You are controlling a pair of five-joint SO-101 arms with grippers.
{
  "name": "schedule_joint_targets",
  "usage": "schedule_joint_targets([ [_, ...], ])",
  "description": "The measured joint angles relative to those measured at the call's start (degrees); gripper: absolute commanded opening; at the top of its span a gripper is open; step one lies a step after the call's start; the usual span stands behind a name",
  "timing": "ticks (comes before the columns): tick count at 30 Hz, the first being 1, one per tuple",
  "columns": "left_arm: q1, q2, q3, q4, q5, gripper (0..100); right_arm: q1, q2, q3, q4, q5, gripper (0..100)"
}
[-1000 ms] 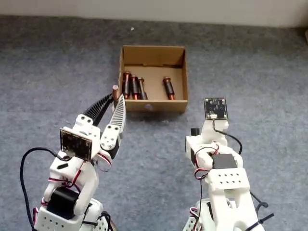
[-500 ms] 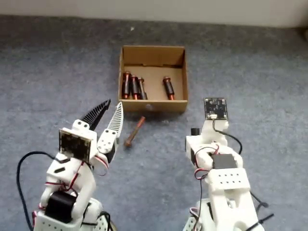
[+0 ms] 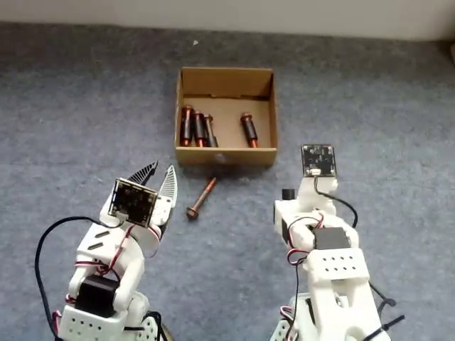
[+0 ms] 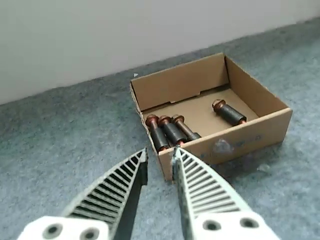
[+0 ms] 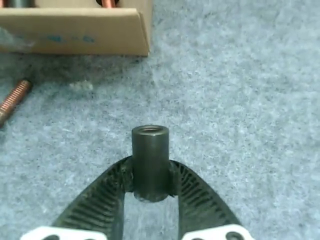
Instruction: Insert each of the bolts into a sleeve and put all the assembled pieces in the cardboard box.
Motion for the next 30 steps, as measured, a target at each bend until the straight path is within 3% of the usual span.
schedule_joint_targets([
  [12, 2.20, 3.08, -0.26, 10.02, -4.48, 12, 0.00, 0.00, 0.09, -1.41, 0.00, 0.9],
  [17, 2.11, 18.37, -7.82, 10.11, -4.48, 12, 0.00, 0.00, 1.05, -1.58, 0.00, 0.9],
  [30, 2.11, 76.22, -35.08, 10.11, -5.98, 5, 1.32, 0.00, 1.32, -1.58, 0.00, 0.9],
])
